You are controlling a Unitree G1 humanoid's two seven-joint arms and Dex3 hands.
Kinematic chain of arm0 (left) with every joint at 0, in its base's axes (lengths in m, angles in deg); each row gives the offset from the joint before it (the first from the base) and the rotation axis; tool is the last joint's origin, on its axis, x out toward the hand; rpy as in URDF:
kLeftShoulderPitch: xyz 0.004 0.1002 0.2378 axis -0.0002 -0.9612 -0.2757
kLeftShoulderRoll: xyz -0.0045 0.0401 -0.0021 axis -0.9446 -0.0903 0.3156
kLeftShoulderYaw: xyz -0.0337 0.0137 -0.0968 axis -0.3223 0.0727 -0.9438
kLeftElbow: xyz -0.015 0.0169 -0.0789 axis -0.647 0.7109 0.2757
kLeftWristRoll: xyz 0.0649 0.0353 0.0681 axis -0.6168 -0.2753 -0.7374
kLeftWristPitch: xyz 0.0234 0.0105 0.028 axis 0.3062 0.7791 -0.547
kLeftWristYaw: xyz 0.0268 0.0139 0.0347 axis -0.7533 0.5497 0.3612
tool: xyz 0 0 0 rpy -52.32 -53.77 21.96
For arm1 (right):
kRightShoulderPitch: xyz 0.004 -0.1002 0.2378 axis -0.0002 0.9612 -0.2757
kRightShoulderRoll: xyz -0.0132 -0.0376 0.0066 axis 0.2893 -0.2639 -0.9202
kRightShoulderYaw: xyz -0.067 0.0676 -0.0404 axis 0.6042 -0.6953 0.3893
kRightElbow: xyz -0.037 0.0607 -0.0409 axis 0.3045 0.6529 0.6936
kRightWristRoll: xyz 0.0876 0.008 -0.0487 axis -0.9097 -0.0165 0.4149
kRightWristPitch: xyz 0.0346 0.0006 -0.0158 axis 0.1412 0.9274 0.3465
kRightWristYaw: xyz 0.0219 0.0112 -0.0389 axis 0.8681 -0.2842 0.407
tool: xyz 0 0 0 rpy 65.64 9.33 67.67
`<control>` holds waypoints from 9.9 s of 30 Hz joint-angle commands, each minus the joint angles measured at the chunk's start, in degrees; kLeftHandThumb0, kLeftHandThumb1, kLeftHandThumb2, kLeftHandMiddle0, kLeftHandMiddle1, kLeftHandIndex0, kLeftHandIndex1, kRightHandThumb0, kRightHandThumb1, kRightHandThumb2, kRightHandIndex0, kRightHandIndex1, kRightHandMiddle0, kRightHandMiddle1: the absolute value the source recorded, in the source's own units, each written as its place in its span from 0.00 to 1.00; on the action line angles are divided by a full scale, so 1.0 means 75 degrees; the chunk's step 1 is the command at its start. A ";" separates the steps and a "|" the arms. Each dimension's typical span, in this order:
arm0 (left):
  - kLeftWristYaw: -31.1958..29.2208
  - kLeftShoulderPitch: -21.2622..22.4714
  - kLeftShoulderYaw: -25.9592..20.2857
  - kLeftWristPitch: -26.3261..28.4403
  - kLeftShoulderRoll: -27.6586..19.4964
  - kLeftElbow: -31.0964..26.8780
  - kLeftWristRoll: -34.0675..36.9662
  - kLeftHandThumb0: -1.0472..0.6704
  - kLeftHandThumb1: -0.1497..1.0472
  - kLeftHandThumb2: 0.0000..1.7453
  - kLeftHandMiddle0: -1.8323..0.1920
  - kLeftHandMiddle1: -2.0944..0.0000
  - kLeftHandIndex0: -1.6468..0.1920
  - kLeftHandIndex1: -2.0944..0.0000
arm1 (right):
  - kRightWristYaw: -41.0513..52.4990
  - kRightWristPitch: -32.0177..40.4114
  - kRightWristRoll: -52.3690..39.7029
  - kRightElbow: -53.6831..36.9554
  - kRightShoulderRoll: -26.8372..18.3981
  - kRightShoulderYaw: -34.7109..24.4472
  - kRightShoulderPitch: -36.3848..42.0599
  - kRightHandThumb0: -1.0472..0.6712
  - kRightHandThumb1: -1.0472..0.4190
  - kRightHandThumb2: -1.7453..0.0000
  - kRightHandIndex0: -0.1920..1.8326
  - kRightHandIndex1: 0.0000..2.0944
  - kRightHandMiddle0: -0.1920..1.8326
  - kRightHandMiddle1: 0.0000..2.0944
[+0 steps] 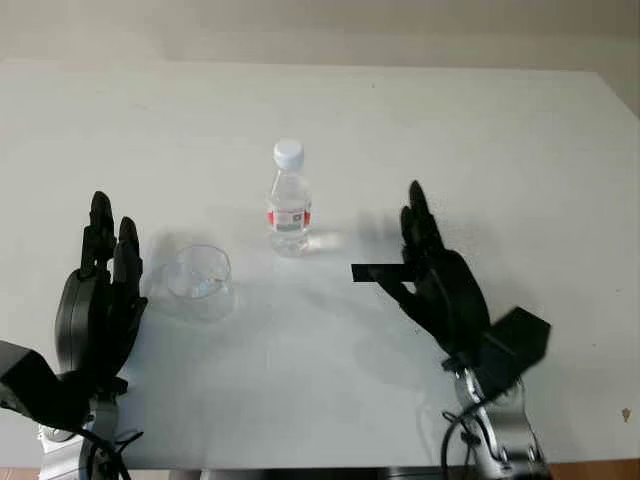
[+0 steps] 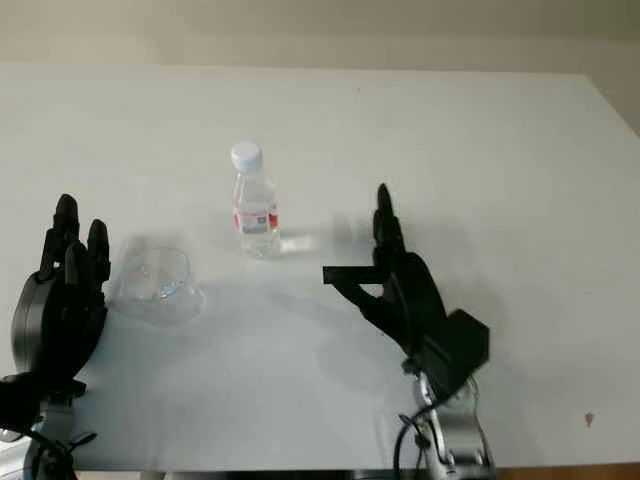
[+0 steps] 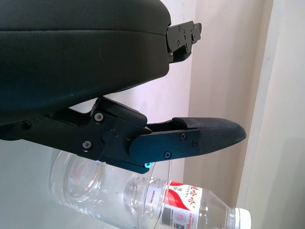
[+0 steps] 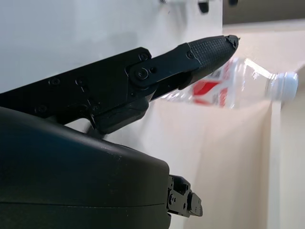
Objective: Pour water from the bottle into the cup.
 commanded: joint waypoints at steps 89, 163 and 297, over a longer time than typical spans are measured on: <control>0.0155 0.0380 -0.0007 -0.0541 0.0137 0.0789 -0.0142 0.15 1.00 0.29 1.00 0.97 1.00 1.00 | -0.1515 -0.1865 0.1748 0.6652 0.1288 0.0689 -0.5596 0.38 0.00 0.71 0.79 1.00 0.65 1.00; 0.0434 0.0451 0.0117 -0.0809 0.0439 0.0969 -0.0286 0.15 1.00 0.29 1.00 0.97 1.00 0.99 | -1.1027 -0.1573 1.0487 0.7001 -0.0799 0.7383 -0.9178 0.34 0.00 0.95 0.70 1.00 0.30 0.78; -0.0172 0.0502 -0.0150 -0.0646 0.0117 0.1161 0.0103 0.17 1.00 0.34 1.00 0.99 1.00 1.00 | 0.2081 0.3158 -0.1385 -0.1165 -0.1044 -0.0345 -0.1086 0.31 0.02 0.95 0.16 0.99 0.10 0.93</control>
